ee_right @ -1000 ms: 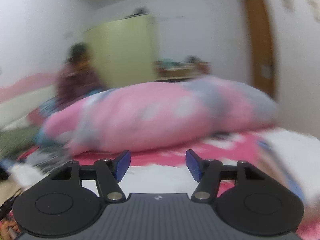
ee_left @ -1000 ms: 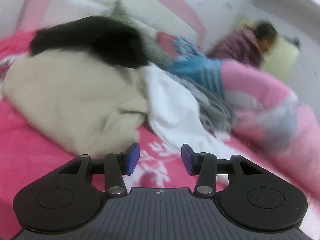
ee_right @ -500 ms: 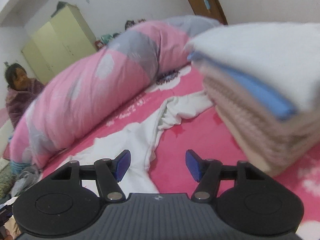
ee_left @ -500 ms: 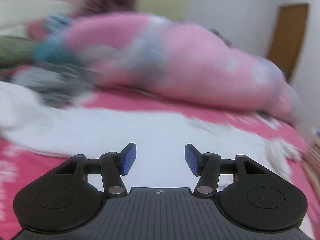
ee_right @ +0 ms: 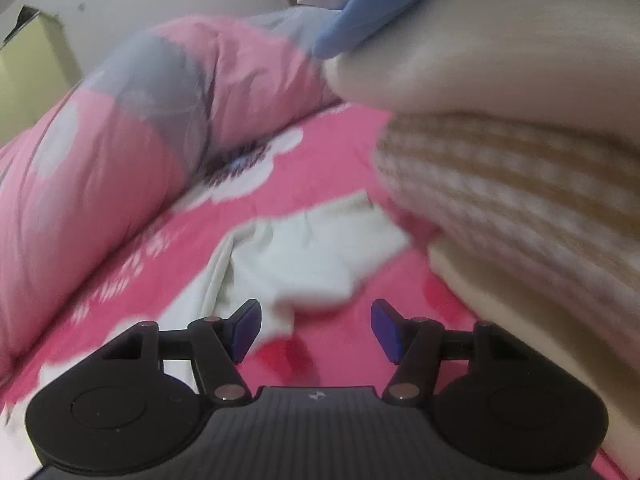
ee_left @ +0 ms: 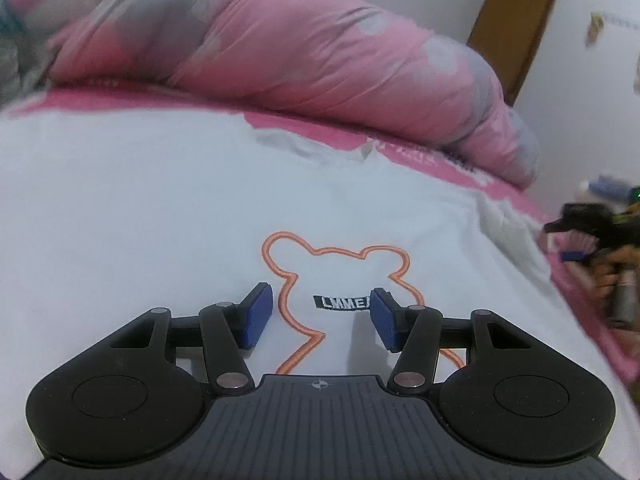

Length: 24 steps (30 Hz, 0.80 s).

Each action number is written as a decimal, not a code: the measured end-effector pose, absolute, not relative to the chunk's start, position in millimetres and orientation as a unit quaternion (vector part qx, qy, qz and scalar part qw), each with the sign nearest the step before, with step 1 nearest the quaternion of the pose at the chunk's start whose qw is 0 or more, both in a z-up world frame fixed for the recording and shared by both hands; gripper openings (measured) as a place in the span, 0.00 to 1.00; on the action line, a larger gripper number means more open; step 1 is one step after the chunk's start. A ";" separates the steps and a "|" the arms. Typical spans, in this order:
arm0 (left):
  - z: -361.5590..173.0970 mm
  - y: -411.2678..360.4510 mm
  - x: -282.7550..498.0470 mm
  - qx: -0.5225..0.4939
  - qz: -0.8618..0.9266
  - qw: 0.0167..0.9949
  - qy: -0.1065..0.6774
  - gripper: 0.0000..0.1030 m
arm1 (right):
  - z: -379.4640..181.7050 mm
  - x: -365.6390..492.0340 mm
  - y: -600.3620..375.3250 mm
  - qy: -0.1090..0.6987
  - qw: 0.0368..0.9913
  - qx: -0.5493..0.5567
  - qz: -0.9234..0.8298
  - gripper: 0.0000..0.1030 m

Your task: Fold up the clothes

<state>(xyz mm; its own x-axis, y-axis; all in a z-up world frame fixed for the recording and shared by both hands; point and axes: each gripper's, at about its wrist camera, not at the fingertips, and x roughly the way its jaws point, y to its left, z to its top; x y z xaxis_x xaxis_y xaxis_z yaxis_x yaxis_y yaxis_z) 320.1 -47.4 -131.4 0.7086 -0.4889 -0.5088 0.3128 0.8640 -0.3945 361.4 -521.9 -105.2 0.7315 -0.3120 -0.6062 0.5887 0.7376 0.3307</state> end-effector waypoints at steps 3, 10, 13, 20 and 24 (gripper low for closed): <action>-132.5 -40.1 320.8 -0.160 -0.226 0.909 0.311 0.52 | -113.3 378.4 -532.3 0.266 0.876 0.283 -0.287 0.62; -133.2 -35.7 325.4 -0.193 -0.235 0.902 0.307 0.53 | -97.9 395.6 -523.3 0.254 0.883 0.234 -0.318 0.13; -133.6 -34.7 325.9 -0.196 -0.236 0.901 0.306 0.52 | -58.0 392.1 -492.9 0.215 0.921 0.139 -0.294 0.13; -134.2 -33.6 325.9 -0.201 -0.237 0.900 0.306 0.52 | 47.6 355.1 -459.3 0.118 0.958 -0.036 -0.259 0.13; -134.5 -33.1 326.6 -0.202 -0.237 0.899 0.307 0.52 | 82.1 314.2 -489.8 0.075 0.958 -0.051 -0.272 0.13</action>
